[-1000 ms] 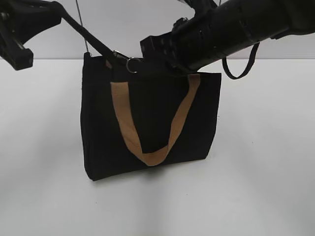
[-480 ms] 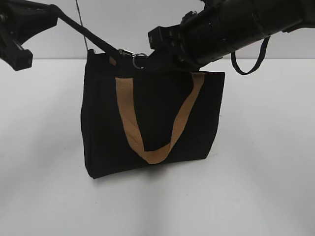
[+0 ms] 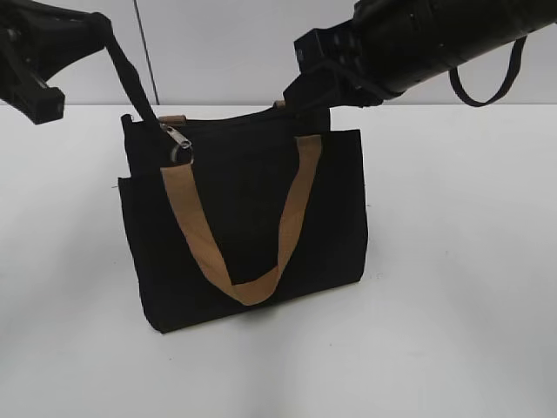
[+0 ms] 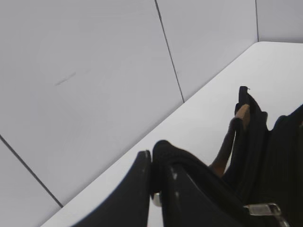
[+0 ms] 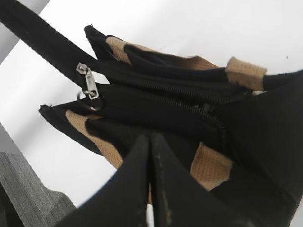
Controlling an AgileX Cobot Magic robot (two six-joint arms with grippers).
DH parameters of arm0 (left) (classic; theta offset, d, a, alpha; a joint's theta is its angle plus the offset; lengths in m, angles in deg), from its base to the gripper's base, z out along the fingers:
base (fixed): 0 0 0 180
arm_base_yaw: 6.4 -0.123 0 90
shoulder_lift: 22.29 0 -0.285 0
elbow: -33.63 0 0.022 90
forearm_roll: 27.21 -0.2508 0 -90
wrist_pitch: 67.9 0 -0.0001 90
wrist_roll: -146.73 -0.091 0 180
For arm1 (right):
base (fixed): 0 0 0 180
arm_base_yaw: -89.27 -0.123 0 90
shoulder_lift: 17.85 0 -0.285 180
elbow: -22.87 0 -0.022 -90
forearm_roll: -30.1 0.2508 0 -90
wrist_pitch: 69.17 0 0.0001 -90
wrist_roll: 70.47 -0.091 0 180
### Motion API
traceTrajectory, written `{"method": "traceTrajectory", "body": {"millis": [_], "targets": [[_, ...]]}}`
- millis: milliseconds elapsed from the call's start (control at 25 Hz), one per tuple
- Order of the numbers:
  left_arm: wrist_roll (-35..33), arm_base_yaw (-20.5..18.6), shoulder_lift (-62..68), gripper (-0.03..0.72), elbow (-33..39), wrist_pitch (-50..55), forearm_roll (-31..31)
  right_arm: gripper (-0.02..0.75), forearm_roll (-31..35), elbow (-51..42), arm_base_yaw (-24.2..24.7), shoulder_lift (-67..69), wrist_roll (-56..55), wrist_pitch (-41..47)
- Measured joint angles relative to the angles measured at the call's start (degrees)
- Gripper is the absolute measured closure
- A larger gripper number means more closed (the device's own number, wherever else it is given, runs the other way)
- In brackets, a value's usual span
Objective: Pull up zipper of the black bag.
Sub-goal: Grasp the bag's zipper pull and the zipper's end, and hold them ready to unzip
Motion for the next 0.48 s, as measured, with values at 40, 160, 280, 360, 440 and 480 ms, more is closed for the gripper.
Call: {"method": "traceTrajectory", "body": {"millis": [40,160,280,360,440,480], "targets": [[0.0,0.0,0.4,0.666,0.0,-0.5,0.0,0.738,-0.5,0.0,0.0,-0.5,0.0,0.7],[0.0,0.0,1.1,0.666,0.0,-0.9,0.2,0.738,-1.1,0.0,-0.1,-1.1,0.6,2.5],[0.0,0.0,1.2,0.666,0.0,-1.3,0.3,0.736,-1.4,0.4,-1.3,-1.1,2.9,4.0],[0.0,0.0,1.2,0.666,-0.1,-1.7,0.3,0.692,-1.4,1.3,-2.8,-1.1,4.0,4.0],[0.0,0.0,1.2,0.666,-0.1,-2.1,0.3,0.621,-1.4,1.8,-4.0,-1.1,4.4,2.7],[0.0,0.0,1.2,0.666,-0.1,-2.3,0.3,0.575,-1.4,1.8,-4.4,-1.1,4.4,2.0]]}}
